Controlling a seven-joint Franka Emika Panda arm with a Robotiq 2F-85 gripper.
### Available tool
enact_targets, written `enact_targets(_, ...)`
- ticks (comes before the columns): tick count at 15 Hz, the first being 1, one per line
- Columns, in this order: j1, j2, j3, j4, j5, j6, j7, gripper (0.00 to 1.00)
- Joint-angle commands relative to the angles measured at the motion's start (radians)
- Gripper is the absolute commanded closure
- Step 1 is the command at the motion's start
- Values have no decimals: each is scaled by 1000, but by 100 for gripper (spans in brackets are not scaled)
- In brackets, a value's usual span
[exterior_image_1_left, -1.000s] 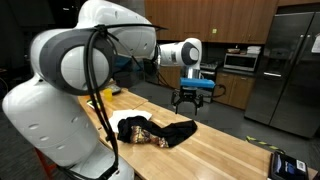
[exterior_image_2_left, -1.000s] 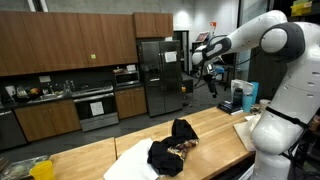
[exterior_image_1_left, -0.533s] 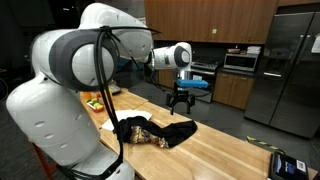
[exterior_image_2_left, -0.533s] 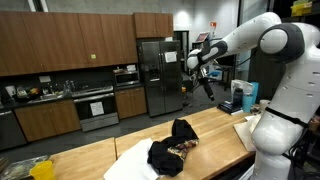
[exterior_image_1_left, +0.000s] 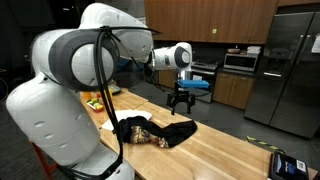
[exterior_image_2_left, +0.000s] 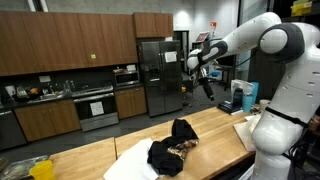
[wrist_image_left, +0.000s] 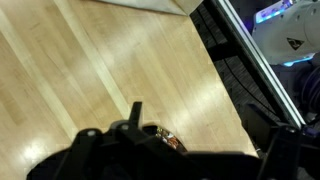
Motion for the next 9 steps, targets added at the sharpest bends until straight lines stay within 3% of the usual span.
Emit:
enact_targets(1,2,2,3,-18,-15,103,-172,0)
enact_targets(9,40,80,81,-4,-29,310,-458,0)
